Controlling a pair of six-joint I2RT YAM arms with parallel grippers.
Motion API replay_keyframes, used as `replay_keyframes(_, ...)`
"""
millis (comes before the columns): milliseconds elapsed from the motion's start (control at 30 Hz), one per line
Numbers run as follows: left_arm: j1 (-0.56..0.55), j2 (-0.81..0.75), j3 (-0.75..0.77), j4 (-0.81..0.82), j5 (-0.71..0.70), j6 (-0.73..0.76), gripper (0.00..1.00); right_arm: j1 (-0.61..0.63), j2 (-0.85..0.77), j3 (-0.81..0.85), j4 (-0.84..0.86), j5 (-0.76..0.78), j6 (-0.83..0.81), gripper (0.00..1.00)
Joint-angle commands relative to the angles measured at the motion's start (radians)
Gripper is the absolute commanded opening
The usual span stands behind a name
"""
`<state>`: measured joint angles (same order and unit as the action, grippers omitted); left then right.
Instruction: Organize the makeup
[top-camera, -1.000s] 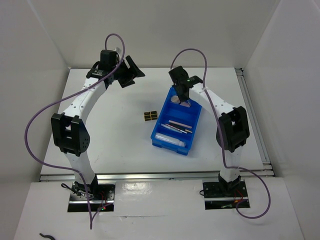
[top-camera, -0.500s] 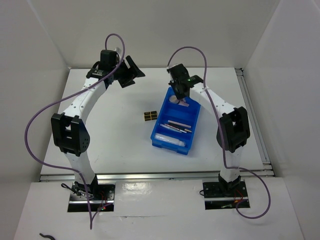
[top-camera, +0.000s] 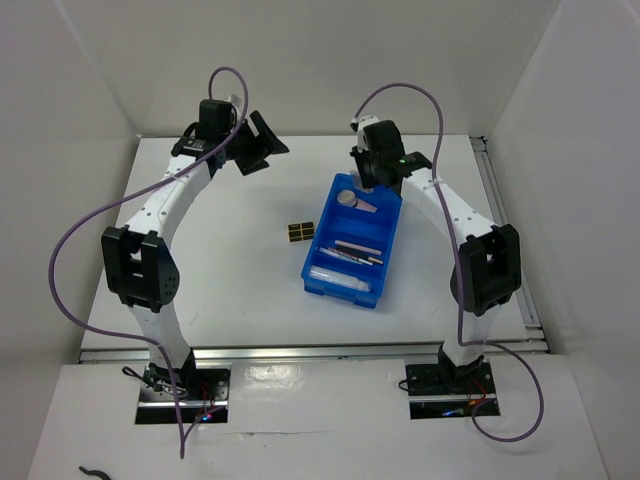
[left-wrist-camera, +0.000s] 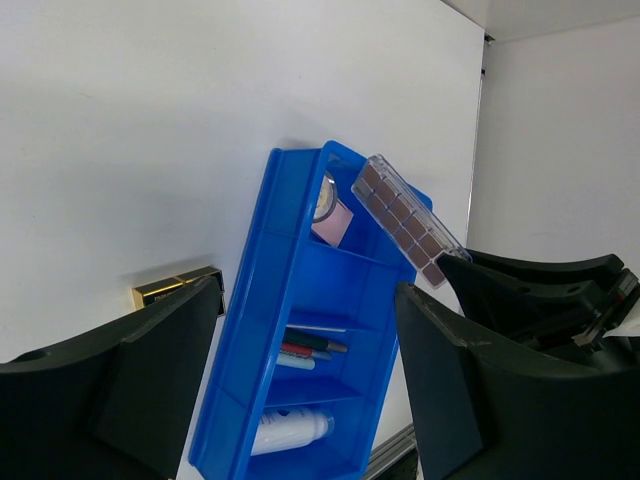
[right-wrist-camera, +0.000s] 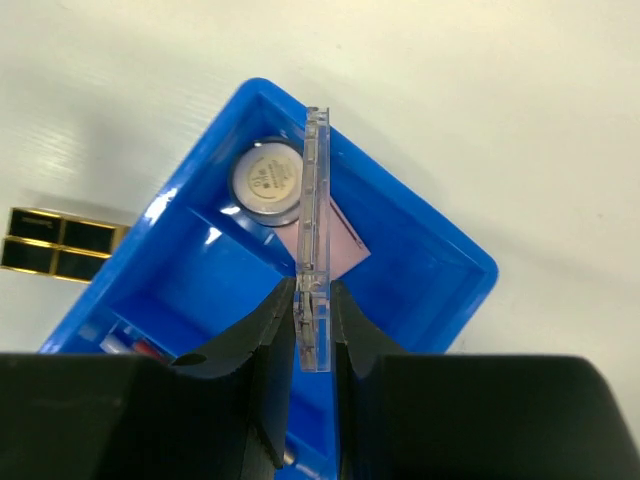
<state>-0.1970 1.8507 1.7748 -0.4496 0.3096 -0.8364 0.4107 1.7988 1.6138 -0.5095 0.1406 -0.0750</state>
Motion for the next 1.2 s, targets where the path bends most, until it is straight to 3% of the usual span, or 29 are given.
replay_keyframes(0, 0.007, 0.008, 0.032, 0.014, 0.013, 0.028, 0.84, 0.002, -0.044, 0.047, 0.075, -0.065, 0.015, 0.00)
replay_keyframes(233, 0.007, 0.008, 0.032, 0.005, 0.003, 0.037, 0.84, 0.002, -0.044, 0.015, 0.075, -0.142, 0.055, 0.00)
replay_keyframes(733, 0.007, 0.008, 0.032, -0.004, 0.003, 0.037, 0.84, -0.254, -0.084, -0.184, 0.160, -0.521, 0.110, 0.00)
replay_keyframes(833, 0.007, 0.008, 0.032, -0.004, 0.003, 0.037, 0.84, -0.254, -0.059, -0.173, 0.141, -0.480, 0.101, 0.17)
replay_keyframes(1000, 0.007, 0.018, 0.032, 0.005, 0.003, 0.037, 0.84, -0.254, -0.069, -0.173, 0.141, -0.428, 0.110, 0.62)
replay_keyframes(1167, 0.007, 0.047, 0.055, -0.035, 0.013, 0.055, 0.85, -0.254, -0.069, -0.164, 0.121, -0.327, 0.119, 0.69)
